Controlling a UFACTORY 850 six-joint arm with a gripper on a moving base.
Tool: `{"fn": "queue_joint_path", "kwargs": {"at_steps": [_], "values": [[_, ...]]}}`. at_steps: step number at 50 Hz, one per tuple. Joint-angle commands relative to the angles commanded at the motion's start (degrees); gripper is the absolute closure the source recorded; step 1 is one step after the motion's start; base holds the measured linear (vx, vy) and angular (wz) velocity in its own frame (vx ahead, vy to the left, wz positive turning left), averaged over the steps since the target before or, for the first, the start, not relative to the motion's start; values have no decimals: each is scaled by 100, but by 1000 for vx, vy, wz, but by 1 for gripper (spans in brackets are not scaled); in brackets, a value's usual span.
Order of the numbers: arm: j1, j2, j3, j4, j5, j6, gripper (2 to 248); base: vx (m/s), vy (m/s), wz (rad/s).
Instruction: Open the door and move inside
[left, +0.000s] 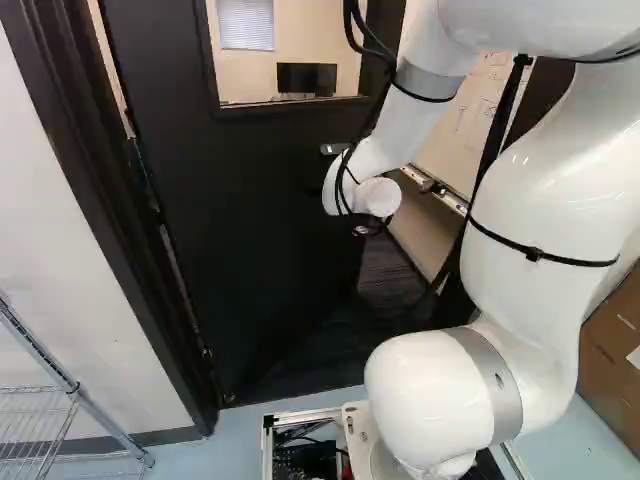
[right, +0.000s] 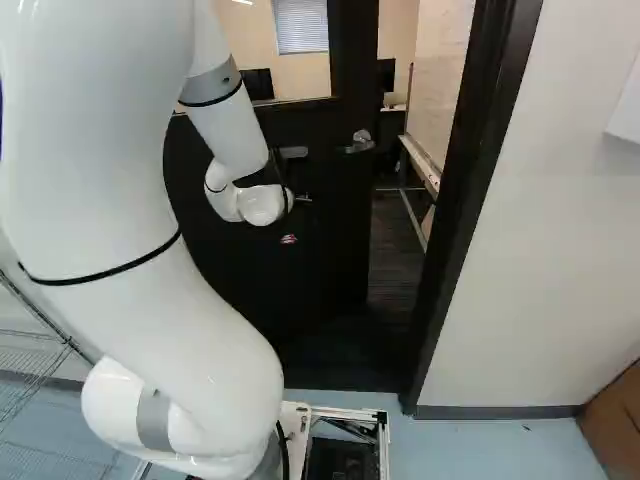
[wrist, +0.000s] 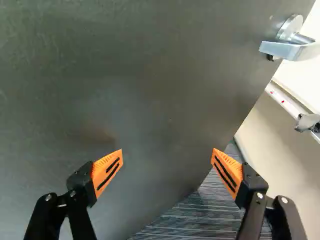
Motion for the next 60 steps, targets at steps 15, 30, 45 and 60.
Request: {"fn": "queue_joint_path", "kwargs": {"at_steps": [15,30,45,60], "values": [[124,-132,-143,234,0,0,3,0,0,0],[259,-265,-290,308,0,0,3,0,0,0],[406,-429,-473,308,0,0,3,0,0,0],[556,-616,-684,308,0,0,3,0,0,0]]}}
